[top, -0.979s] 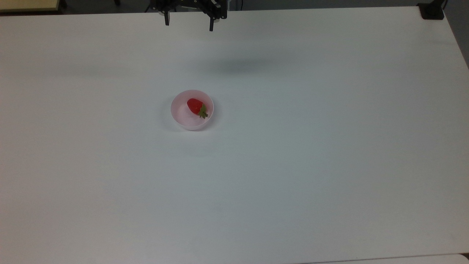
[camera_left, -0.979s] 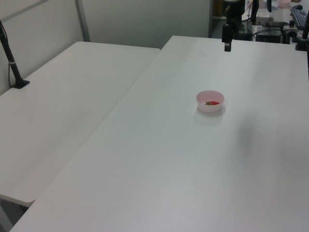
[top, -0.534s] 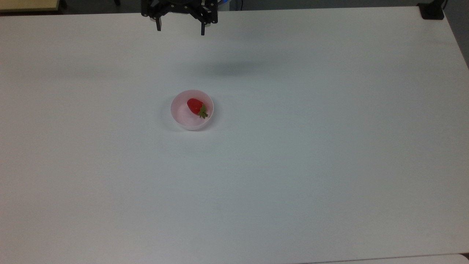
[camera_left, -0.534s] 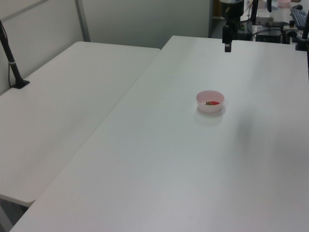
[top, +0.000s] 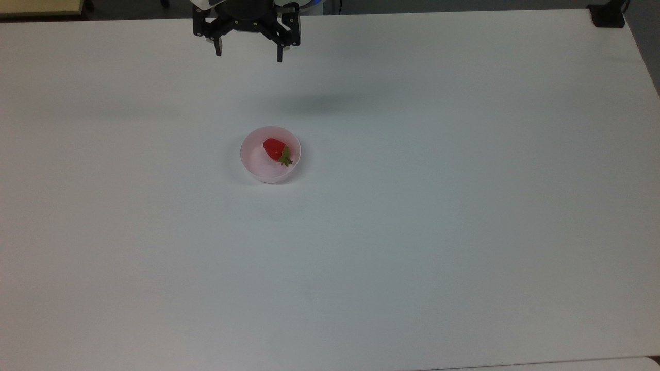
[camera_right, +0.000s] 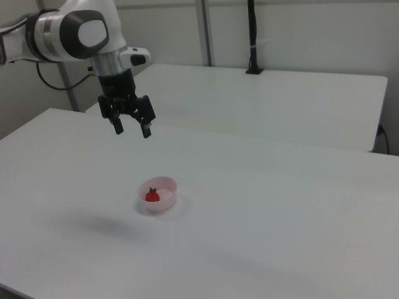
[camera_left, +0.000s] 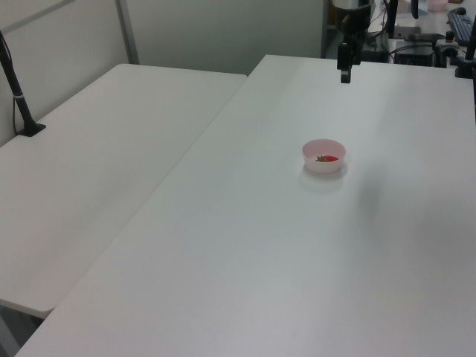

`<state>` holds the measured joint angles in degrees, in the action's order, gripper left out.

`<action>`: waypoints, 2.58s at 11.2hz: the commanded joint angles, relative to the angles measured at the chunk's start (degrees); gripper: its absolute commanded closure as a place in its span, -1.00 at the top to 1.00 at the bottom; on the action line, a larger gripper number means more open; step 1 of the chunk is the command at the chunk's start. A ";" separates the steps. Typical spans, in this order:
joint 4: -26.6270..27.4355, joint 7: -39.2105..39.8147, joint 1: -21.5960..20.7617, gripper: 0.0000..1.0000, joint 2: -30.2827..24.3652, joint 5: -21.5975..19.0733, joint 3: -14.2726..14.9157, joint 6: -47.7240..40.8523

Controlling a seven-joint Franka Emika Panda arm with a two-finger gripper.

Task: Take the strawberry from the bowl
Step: 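Move the open gripper over the pink bowl with the strawberry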

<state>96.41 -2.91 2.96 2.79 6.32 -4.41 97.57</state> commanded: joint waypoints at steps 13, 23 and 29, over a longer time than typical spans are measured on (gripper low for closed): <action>-0.08 0.98 0.90 1.00 2.13 -1.31 0.11 3.94; -3.76 -2.44 0.11 0.87 10.20 -2.28 -0.60 7.01; -4.21 4.09 -2.44 0.33 17.32 -1.05 -0.51 10.16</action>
<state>93.09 -5.66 1.18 17.58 4.87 -5.20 104.63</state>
